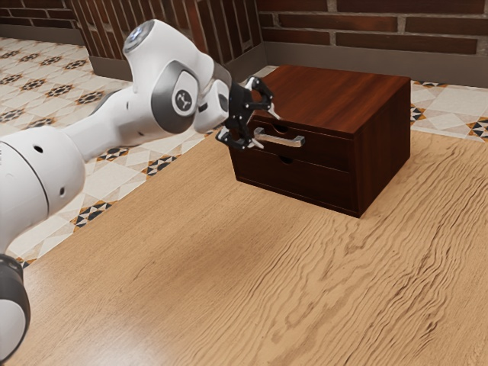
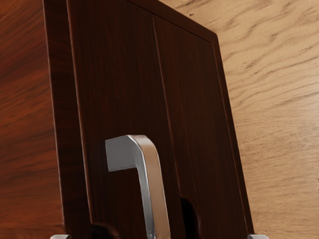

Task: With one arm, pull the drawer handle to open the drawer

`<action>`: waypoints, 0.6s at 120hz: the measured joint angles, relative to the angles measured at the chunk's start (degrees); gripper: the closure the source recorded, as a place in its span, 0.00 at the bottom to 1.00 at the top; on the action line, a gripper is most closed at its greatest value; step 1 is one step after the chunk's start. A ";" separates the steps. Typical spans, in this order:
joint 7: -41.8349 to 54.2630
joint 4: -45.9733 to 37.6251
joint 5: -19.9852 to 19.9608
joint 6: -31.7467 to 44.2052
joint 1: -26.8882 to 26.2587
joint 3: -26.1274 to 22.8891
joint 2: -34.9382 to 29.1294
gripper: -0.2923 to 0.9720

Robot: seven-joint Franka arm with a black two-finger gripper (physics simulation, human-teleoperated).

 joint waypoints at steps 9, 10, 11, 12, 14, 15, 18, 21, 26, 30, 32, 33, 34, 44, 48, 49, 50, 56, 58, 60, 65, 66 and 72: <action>-0.41 0.06 -1.25 -0.05 -0.02 0.23 0.75 0.42; -0.45 0.07 -1.34 -0.05 -0.03 0.24 0.81 0.42; -0.49 0.08 -1.44 -0.06 -0.04 0.24 0.87 0.43; -0.53 0.08 -1.52 -0.06 -0.05 0.25 0.92 0.43; -0.61 0.14 -1.67 -0.06 -0.06 0.26 1.05 0.44; -0.65 0.20 -1.74 -0.07 -0.06 0.27 1.11 0.45; -0.77 0.36 -1.91 -0.07 -0.07 0.28 1.25 0.48; -0.89 0.48 -2.05 -0.05 -0.11 0.29 1.33 0.51; -1.07 0.99 -2.22 0.00 -0.24 0.28 1.73 0.55; -1.20 1.91 -2.32 0.03 -0.42 0.29 2.43 0.58; -1.27 2.30 -2.36 0.04 -0.48 0.29 2.78 0.59; -1.30 2.46 -2.38 0.05 -0.50 0.29 2.94 0.59; -1.34 2.59 -2.40 0.06 -0.52 0.29 3.09 0.60; -1.67 3.21 -2.52 0.13 -0.18 0.34 4.03 0.64; -1.79 3.29 -2.56 0.15 -0.05 0.36 4.38 0.65; -1.82 3.30 -2.56 0.16 -0.04 0.36 4.49 0.65; -1.85 3.31 -2.57 0.16 -0.03 0.37 4.58 0.65; -2.05 3.35 -2.61 0.20 -0.03 0.33 5.03 0.66; -2.12 3.36 -2.63 0.21 -0.07 0.33 5.11 0.66; -2.20 3.37 -2.64 0.23 -0.11 0.30 5.19 0.66; -2.40 3.39 -2.68 0.28 -0.28 0.26 5.42 0.67; -2.43 3.39 -2.68 0.28 -0.30 0.27 5.46 0.67; -2.65 3.32 -2.65 0.31 -0.28 0.27 5.55 0.69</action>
